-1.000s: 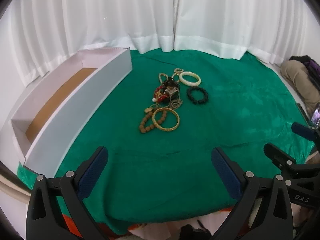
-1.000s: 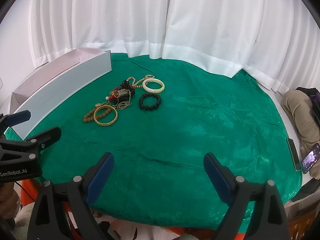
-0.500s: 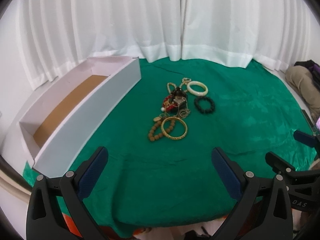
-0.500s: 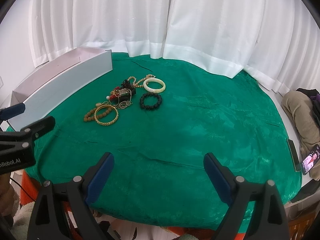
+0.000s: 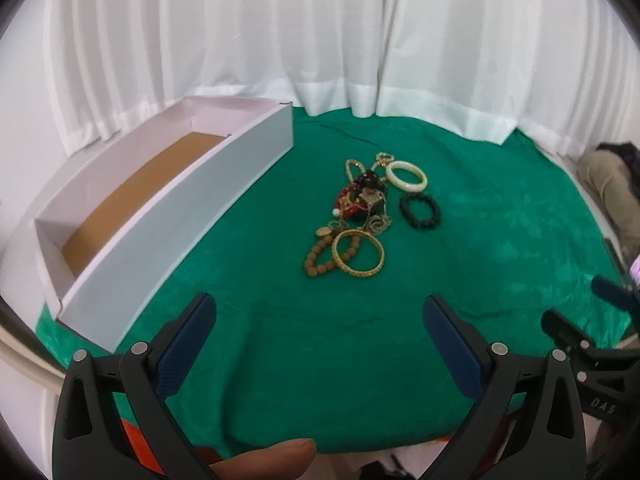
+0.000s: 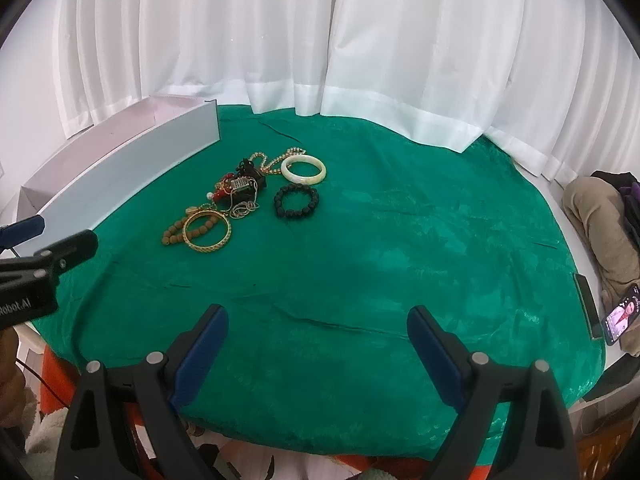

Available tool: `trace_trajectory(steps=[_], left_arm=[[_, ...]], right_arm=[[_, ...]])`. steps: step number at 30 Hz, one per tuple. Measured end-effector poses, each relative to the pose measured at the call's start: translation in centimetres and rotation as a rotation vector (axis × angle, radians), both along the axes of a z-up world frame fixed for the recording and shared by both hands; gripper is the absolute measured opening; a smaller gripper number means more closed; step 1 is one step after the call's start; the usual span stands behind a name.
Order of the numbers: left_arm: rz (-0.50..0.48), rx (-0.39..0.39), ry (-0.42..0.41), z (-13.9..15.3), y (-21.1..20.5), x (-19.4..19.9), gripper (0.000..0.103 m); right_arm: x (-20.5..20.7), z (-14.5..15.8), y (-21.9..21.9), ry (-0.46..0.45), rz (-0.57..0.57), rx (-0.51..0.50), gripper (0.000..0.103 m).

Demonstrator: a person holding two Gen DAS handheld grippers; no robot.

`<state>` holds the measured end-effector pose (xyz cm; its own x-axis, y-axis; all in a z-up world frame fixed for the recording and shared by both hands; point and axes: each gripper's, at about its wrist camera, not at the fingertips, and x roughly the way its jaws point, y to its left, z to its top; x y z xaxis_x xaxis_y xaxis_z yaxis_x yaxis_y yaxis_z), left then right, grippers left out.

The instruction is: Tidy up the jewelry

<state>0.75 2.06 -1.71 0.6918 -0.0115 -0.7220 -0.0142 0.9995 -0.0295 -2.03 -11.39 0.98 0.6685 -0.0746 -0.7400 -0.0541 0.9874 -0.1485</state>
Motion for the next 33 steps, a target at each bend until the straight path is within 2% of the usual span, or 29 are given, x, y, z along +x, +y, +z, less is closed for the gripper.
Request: trace_trajectory(steps=[6,10,12,15,21,23,28,30,31,32,33], left_arm=[[-0.011,0.058,0.007,-0.9,0.2,0.5,0.103],[-0.029,0.072,0.048,-2.1,0.2,1.0,0.103],[-0.023,0.06,0.074,-2.7,0.3,1.4,0.103],[-0.035,-0.001,0.139,-3.8,0.7,3.5,0.103],[-0.181,-0.073,0.255,-5.8,-1.3,9.8,0.102],[-0.221,-0.054,0.287,-6.9,-2.8,12.2,0.102],[-0.246,0.089,0.366,-11.1,-5.8,16.0,0.102],[-0.236,0.118,0.375,-12.0,-6.1,16.5,0.092],[-0.233,0.15,0.349,-12.0,-6.3,16.3,0.083],[-0.242,0.147,0.351,-12.0,-6.2,16.1,0.07],[-0.247,0.123,0.364,-12.0,-5.9,16.0,0.07]], right_arm=[[0.3,-0.4,-0.1,0.009,0.01,0.008,0.093],[0.6,-0.9,-0.2,0.026,0.01,0.015,0.093],[0.7,-1.0,-0.3,0.031,0.01,0.018,0.093],[0.8,-1.3,-0.4,0.039,0.009,0.018,0.093],[1.2,-2.0,-1.1,0.055,-0.007,0.028,0.093],[1.3,-2.1,-1.4,0.057,-0.014,0.032,0.093],[1.3,-2.2,-2.4,0.057,-0.034,0.048,0.093],[1.2,-2.2,-2.9,0.055,-0.043,0.054,0.093],[1.2,-2.2,-3.1,0.054,-0.047,0.055,0.093],[1.2,-2.2,-3.3,0.054,-0.051,0.055,0.093],[1.3,-2.3,-3.6,0.054,-0.058,0.058,0.093]])
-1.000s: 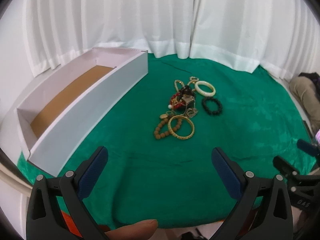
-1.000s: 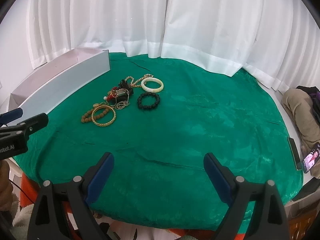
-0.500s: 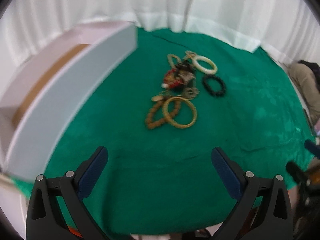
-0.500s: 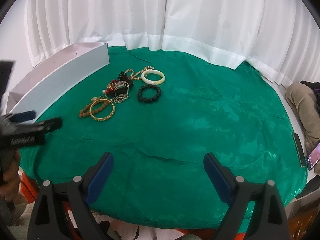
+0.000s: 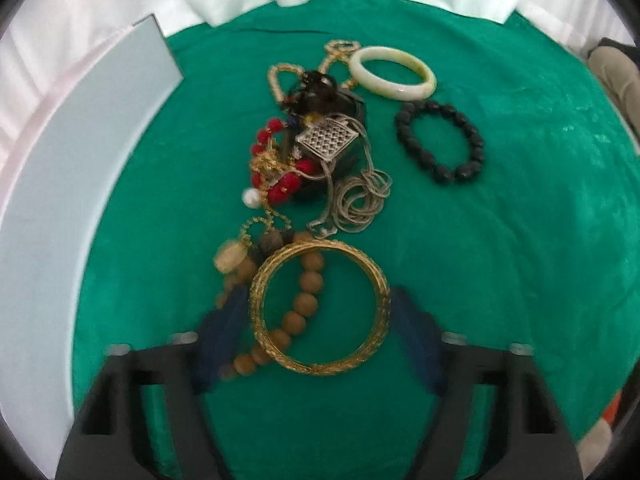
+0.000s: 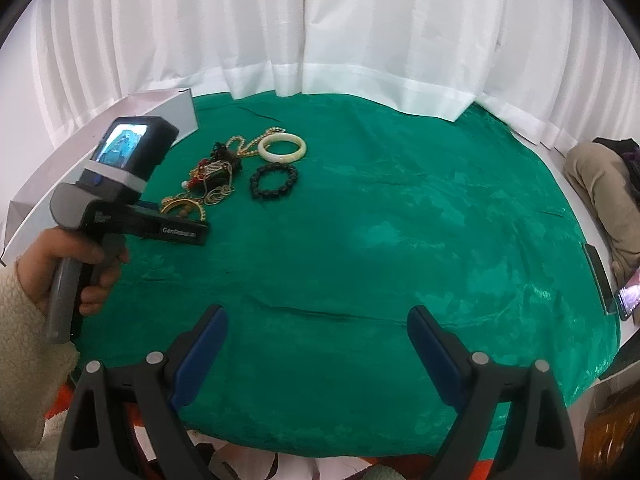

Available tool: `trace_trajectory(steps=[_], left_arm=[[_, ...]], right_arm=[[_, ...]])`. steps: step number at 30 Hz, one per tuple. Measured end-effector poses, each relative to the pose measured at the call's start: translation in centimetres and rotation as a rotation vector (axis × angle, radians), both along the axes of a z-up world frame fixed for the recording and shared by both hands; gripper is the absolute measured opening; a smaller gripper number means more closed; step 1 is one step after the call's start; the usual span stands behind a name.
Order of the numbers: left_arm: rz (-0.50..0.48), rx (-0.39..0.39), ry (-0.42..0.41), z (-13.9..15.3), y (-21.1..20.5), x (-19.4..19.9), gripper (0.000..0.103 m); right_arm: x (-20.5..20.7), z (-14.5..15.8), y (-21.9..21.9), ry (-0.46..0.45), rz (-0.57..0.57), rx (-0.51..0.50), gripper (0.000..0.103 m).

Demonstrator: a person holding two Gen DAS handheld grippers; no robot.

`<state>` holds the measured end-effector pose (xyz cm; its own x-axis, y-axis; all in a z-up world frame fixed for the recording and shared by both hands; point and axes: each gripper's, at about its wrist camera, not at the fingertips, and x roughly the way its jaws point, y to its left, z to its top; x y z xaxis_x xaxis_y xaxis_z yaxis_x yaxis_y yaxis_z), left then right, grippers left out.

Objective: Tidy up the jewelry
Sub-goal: 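Grasp the gold bangle with the left tool while the right tool grasps the black bead bracelet, then carry both bracelets into the white box and open both tools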

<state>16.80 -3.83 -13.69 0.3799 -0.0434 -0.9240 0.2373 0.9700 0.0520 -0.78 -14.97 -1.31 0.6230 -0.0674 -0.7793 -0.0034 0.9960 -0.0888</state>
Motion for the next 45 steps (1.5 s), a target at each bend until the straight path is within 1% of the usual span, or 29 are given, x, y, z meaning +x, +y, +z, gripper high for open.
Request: trace_trajectory(steps=[1,2,4,8,9,11,13,14,15,16,17,18,20,23,24,26,27,28,29,31,32,33,34,38,40,41,43,44,45], left_arm=[[0.016,-0.058,0.012,0.3,0.8,-0.3,0.069],[0.026,-0.084,0.005,0.7,1.3,-0.7,0.069],[0.035,-0.108,-0.023,1.9,2.3,-1.8,0.069],[0.084,-0.197,-0.051,4.9,6.0,-4.2,0.069],[0.095,-0.204,-0.053,5.4,6.6,-4.2,0.069],[0.126,-0.22,-0.061,6.1,8.3,-5.3,0.069],[0.147,-0.229,-0.065,6.4,9.6,-6.4,0.07],[0.153,-0.232,-0.066,6.6,10.0,-6.7,0.07],[0.161,-0.234,-0.066,6.7,10.5,-7.0,0.07],[0.172,-0.237,-0.066,6.6,10.9,-7.2,0.07],[0.185,-0.242,-0.066,6.5,11.4,-7.4,0.07],[0.193,-0.245,-0.066,6.4,11.6,-7.5,0.07],[0.217,-0.256,-0.064,6.5,12.5,-7.8,0.07],[0.233,-0.267,-0.068,6.8,13.8,-8.6,0.07],[0.235,-0.265,-0.069,6.9,14.2,-8.8,0.07],[0.238,-0.263,-0.068,7.1,14.6,-9.1,0.07],[0.239,-0.266,-0.065,7.3,14.9,-9.2,0.07],[0.239,-0.27,-0.062,7.5,15.2,-9.3,0.07],[0.238,-0.276,-0.061,7.9,15.5,-9.4,0.07],[0.239,-0.287,-0.075,9.2,16.2,-9.5,0.07],[0.241,-0.29,-0.086,9.8,16.7,-9.6,0.07],[0.245,-0.295,-0.101,10.7,17.3,-9.8,0.07],[0.252,-0.299,-0.118,11.7,18.2,-10.0,0.07],[0.288,-0.295,-0.168,15.0,22.0,-10.4,0.07],[0.325,-0.273,-0.188,16.0,24.2,-10.3,0.07],[0.348,-0.251,-0.198,16.2,25.2,-10.1,0.07],[0.396,-0.215,-0.207,16.3,27.2,-9.6,0.07],[0.417,-0.203,-0.205,16.1,28.2,-9.2,0.07],[0.442,-0.193,-0.198,16.0,29.4,-8.8,0.07]], right_arm=[[0.0,-0.1,-0.2,0.001,-0.005,0.003,0.093],[0.1,-0.1,-0.4,0.004,-0.01,0.005,0.093],[0.3,-0.3,-0.8,0.009,-0.018,0.015,0.093],[1.1,-0.3,-1.3,0.015,0.001,0.049,0.093],[2.1,-0.1,-1.5,0.008,0.023,0.08,0.093],[4.3,0.1,-1.5,0.0,0.065,0.102,0.093],[8.3,-0.1,-0.7,0.025,0.186,0.146,0.093],[10.9,-0.6,0.1,0.058,0.248,0.172,0.091],[12.4,-1.0,0.7,0.086,0.283,0.183,0.087],[15.3,-1.9,2.1,0.134,0.343,0.193,0.079],[16.6,-2.4,2.9,0.157,0.371,0.188,0.053],[18.3,-3.2,4.1,0.186,0.406,0.16,0.038],[21.4,-5.3,6.2,0.235,0.453,0.091,0.038],[23.7,-7.6,7.3,0.295,0.458,0.042,0.038],[24.2,-8.6,7.7,0.321,0.465,0.015,0.029],[24.2,-8.6,8.2,0.298,0.462,-0.052,0.012],[24.2,-8.6,8.0,0.32,0.453,-0.038,0.012],[24.1,-8.2,7.6,0.333,0.435,0.008,0.012],[23.8,-7.6,7.3,0.329,0.425,0.03,0.012],[23.2,-5.7,6.4,0.312,0.402,0.081,0.012],[22.7,-3.9,5.9,0.296,0.39,0.135,0.012],[22.5,-2.9,5.6,0.288,0.389,0.163,0.012],[22.1,-1.1,5.6,0.268,0.393,0.203,0.012],[21.1,4.6,7.6,0.223,0.453,0.333,0.012],[20.6,7.2,10.1,0.199,0.505,0.391,0.012],[20.2,7.9,11.3,0.189,0.528,0.412,0.012],[20.4,9.0,16.4,0.164,0.591,0.453,0.012],[20.8,9.0,17.2,0.16,0.61,0.464,0.012],[21.1,9.3,19.7,0.154,0.646,0.483,0.012]])
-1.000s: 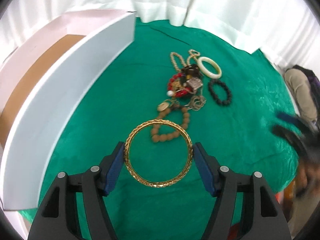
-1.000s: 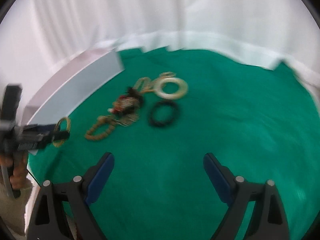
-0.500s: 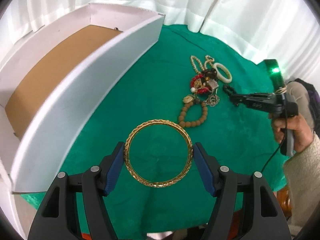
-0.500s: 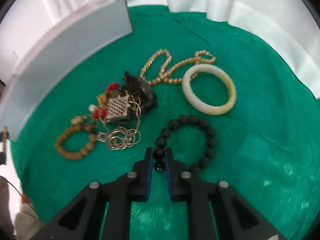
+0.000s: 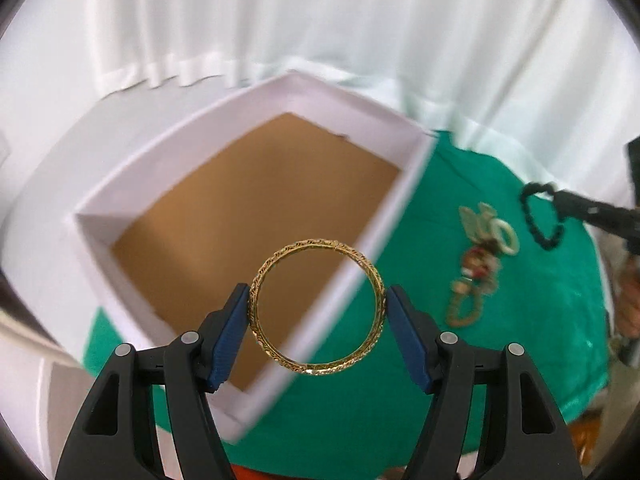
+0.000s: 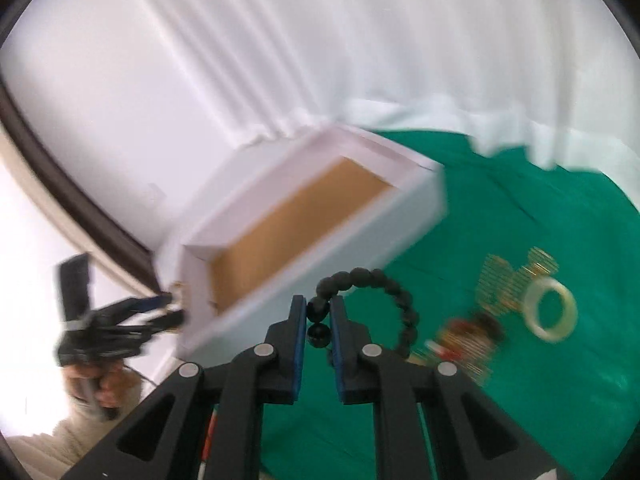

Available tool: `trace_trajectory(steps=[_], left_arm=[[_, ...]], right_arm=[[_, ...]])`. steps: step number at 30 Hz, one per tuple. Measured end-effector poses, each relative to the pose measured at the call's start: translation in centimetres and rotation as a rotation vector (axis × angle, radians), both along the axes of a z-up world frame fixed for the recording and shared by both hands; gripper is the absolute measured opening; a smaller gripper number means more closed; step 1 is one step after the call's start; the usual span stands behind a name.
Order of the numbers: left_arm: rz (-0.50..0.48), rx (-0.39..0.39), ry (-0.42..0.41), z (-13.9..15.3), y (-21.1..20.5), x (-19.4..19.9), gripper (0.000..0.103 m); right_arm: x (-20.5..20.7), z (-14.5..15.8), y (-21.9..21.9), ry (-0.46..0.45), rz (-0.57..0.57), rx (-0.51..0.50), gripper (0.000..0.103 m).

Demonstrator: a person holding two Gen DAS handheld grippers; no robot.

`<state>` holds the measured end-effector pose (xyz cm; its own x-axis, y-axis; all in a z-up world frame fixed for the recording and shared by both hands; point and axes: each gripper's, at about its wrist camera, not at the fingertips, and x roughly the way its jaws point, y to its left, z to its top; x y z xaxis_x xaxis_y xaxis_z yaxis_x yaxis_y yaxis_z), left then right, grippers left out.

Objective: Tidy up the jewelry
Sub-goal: 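Carry both bracelets into the white box and open both tools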

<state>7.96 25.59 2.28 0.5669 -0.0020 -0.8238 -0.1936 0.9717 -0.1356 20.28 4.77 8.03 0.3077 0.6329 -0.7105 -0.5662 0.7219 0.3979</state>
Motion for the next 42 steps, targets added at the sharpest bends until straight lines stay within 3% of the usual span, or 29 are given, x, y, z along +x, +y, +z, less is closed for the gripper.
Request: trace_trajectory(steps=[2,8,15,16,18,19,25,29,32,42], left_arm=[[0.045,0.007,0.025,-0.8,2.2,1.0,0.07],[0.124,-0.007,0.111,-5.2,6.0,3.7,0.07],[0.154,0.018,0.154,-7.1,7.3,4.1,0.072],[0.153,0.018,0.157,-7.2,7.3,4.0,0.078],[0.151,0.024,0.144,-6.8,7.2,3.7,0.093],[0.16,0.042,0.124,-6.5,7.1,3.4,0.094],[0.164,0.088,0.045,-5.9,6.9,3.1,0.094],[0.134,0.146,0.084,-7.0,6.1,3.7,0.094],[0.119,0.166,0.193,-8.7,5.6,4.5,0.094],[0.114,0.145,0.174,-8.0,4.9,2.3,0.095]], right_arm=[[-0.1,0.4,2.9,-0.001,0.038,0.022,0.012],[2.6,-2.4,12.6,0.006,0.093,0.019,0.012],[4.8,-9.1,19.2,0.017,0.064,-0.113,0.015],[4.9,-9.9,19.5,0.023,0.049,-0.121,0.017],[5.0,-11.0,19.5,0.037,0.031,-0.124,0.052],[5.0,-11.3,19.3,0.034,0.028,-0.128,0.053],[5.5,-13.4,19.2,0.005,0.003,-0.214,0.051],[5.2,-13.5,18.8,-0.001,0.024,-0.205,0.051],[5.3,-13.4,18.5,0.014,0.015,-0.193,0.051],[3.3,-13.3,15.7,-0.013,0.016,-0.196,0.051]])
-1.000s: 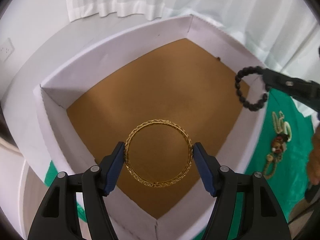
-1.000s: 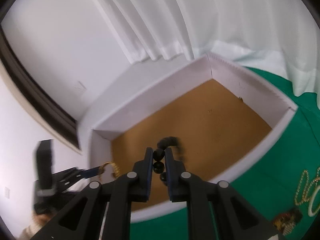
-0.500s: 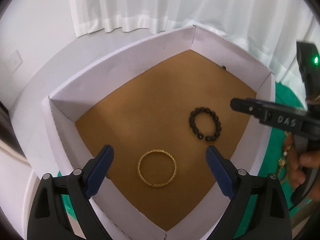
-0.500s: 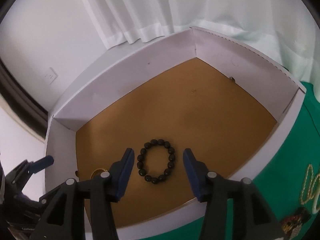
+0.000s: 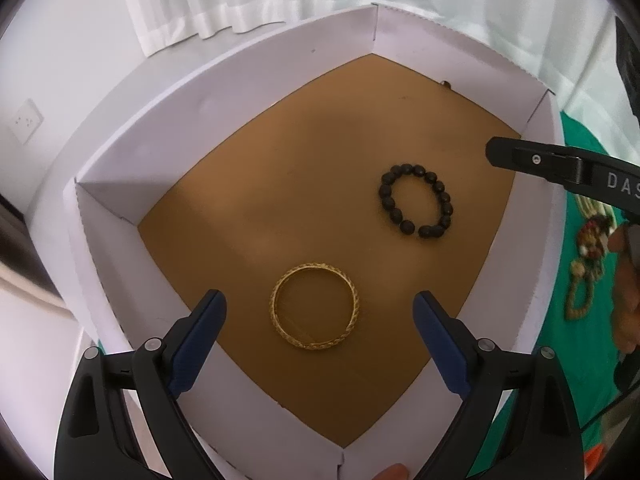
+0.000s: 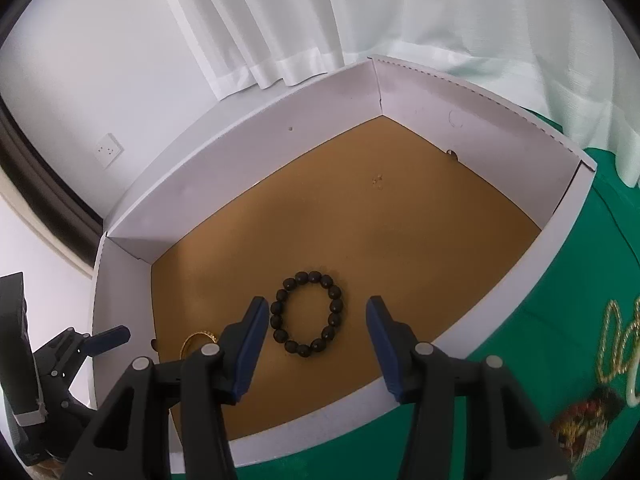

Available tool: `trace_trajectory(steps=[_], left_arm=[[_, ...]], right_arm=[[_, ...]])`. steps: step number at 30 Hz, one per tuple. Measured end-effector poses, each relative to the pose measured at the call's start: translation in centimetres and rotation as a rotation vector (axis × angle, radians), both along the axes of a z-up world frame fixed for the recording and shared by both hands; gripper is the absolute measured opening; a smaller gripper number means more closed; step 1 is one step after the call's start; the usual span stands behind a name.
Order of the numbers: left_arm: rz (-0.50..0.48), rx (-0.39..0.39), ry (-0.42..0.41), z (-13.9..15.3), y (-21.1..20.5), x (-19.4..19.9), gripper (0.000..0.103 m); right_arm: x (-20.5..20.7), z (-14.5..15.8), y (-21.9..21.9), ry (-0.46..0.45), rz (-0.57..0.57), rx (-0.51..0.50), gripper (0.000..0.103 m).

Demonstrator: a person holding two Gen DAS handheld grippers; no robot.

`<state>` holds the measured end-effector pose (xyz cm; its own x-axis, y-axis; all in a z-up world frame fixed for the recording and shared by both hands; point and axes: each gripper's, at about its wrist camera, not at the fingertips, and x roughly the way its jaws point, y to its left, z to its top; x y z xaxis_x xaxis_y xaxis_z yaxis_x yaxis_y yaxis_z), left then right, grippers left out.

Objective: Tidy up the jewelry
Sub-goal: 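Carry both bracelets into the white box and open both tools, then withdraw both tools from the box back over the jewelry pile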

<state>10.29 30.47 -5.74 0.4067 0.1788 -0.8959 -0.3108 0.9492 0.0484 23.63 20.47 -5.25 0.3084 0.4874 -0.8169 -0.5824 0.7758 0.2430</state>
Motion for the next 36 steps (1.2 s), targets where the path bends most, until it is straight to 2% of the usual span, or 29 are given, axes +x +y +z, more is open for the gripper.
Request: trace_trajectory(steps=[5,8,10,12,14,19,25,28,30,33,36], left_arm=[[-0.013,-0.03,-0.04,0.7,-0.2,-1.3,0.095],[0.017,0.016,-0.089,1.5,-0.1,-1.7,0.099],[0.06,0.059,-0.119,2.7,0.2,-2.5,0.101],[0.086,0.05,-0.148,3.7,0.3,-3.3,0.101],[0.094,0.036,-0.195,5.0,-0.1,-4.3,0.101],[0.007,-0.026,-0.291,7.7,-3.6,-6.3,0.102],[-0.188,-0.105,-0.357,9.8,-11.0,-7.8,0.103],[-0.295,-0.143,-0.328,9.0,-14.8,-7.9,0.103],[-0.344,-0.149,-0.299,7.6,-17.0,-8.0,0.103],[-0.389,-0.129,-0.236,4.3,-19.9,-7.5,0.103],[-0.401,-0.077,-0.193,1.2,-21.4,-6.9,0.103]], right_arm=[[-2.1,0.2,-1.4,-0.024,-0.001,-0.021,0.051],[-3.4,0.9,-2.2,-0.081,-0.027,-0.024,0.052],[-4.9,2.0,-3.6,-0.144,-0.054,-0.016,0.061],[-5.9,2.9,-4.9,-0.182,-0.077,-0.018,0.086],[-7.3,3.9,-6.8,-0.227,-0.102,-0.024,0.086],[-10.7,5.1,-13.0,-0.31,-0.169,-0.074,0.086],[-15.5,4.5,-21.3,-0.399,-0.253,-0.247,0.086],[-17.8,3.1,-25.6,-0.401,-0.325,-0.339,0.086],[-18.7,2.4,-27.9,-0.38,-0.373,-0.357,0.086],[-20.3,0.9,-32.1,-0.328,-0.481,-0.364,0.086],[-21.2,-0.6,-35.0,-0.291,-0.566,-0.387,0.086]])
